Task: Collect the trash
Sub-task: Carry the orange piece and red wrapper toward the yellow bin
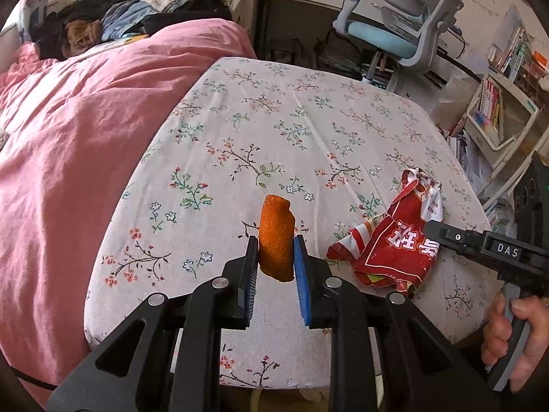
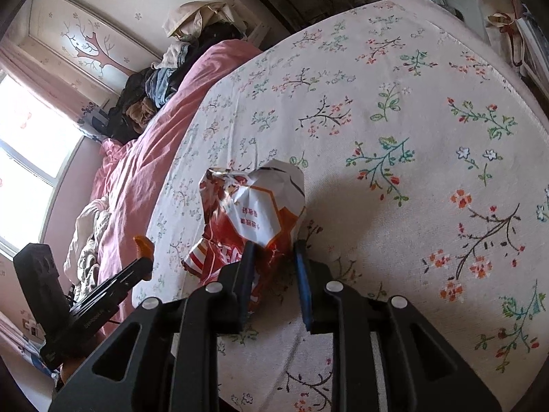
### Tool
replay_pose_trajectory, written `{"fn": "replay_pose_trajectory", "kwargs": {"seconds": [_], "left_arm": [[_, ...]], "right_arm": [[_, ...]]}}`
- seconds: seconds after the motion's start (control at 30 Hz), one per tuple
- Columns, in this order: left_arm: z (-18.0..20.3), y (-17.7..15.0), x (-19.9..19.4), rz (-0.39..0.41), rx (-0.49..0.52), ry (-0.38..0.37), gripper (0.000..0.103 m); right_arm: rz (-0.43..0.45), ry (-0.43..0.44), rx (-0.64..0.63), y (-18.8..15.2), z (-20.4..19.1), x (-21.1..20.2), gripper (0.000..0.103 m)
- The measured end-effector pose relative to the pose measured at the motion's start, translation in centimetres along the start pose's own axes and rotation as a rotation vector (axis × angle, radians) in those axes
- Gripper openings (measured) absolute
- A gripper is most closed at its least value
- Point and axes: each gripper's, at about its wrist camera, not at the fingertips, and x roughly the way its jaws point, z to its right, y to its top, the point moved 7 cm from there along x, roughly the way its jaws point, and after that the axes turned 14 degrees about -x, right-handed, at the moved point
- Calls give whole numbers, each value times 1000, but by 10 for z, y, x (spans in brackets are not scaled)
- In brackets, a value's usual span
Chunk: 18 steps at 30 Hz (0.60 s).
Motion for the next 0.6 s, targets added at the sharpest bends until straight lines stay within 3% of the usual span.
{"fn": "replay_pose_trajectory", "kwargs": {"seconds": [0.6], "left_arm": [[-12, -7, -31, 28, -86, -75, 20]], "right_arm": [[233, -133, -103, -9, -32, -61, 19]]}}
